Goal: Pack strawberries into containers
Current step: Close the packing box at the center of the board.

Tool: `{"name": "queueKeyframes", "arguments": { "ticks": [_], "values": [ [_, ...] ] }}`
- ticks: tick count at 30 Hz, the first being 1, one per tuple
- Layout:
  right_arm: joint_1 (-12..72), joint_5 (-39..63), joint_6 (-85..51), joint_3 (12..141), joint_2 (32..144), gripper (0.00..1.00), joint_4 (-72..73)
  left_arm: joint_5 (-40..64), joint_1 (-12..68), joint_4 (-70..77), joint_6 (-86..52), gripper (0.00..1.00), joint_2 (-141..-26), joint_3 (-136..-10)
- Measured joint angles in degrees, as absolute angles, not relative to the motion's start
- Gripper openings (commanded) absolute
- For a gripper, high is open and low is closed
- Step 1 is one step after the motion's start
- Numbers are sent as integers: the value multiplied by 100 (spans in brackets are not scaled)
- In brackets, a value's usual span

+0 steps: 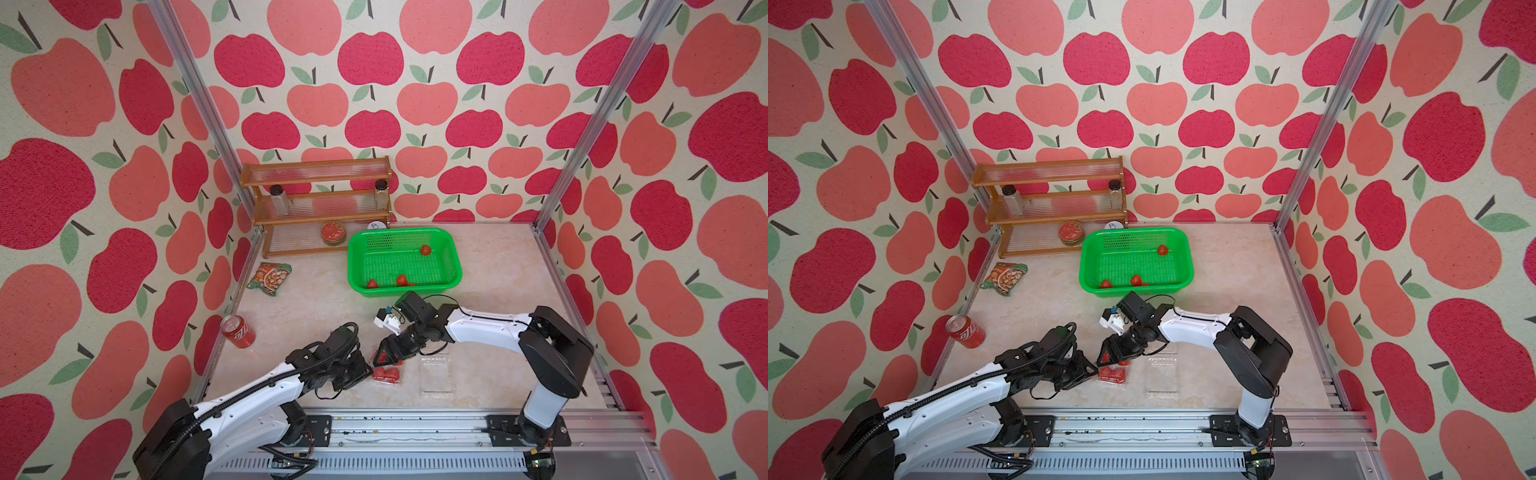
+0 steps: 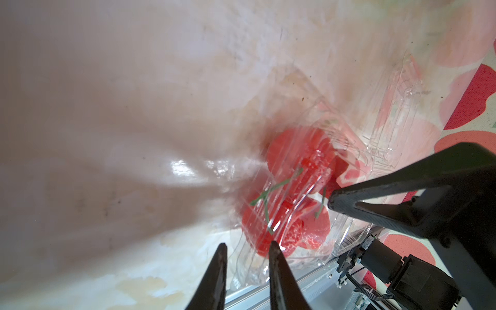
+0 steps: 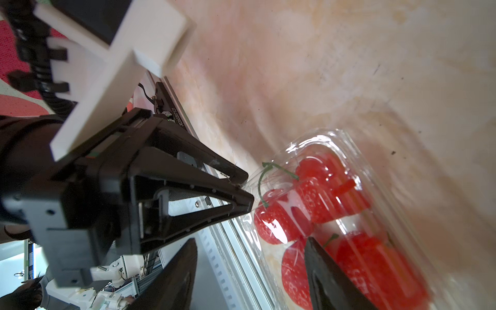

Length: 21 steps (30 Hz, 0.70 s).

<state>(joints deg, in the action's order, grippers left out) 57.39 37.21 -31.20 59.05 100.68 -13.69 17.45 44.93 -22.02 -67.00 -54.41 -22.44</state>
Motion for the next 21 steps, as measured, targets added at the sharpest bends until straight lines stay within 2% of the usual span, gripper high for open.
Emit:
{"name": "queueKeyframes", "arguments": {
  "ticks": [21],
  "values": [
    [5739, 3806, -3124, 5940, 10125, 66, -1332, 1741, 4584, -2274, -6654, 18, -5457, -2268]
  ]
}}
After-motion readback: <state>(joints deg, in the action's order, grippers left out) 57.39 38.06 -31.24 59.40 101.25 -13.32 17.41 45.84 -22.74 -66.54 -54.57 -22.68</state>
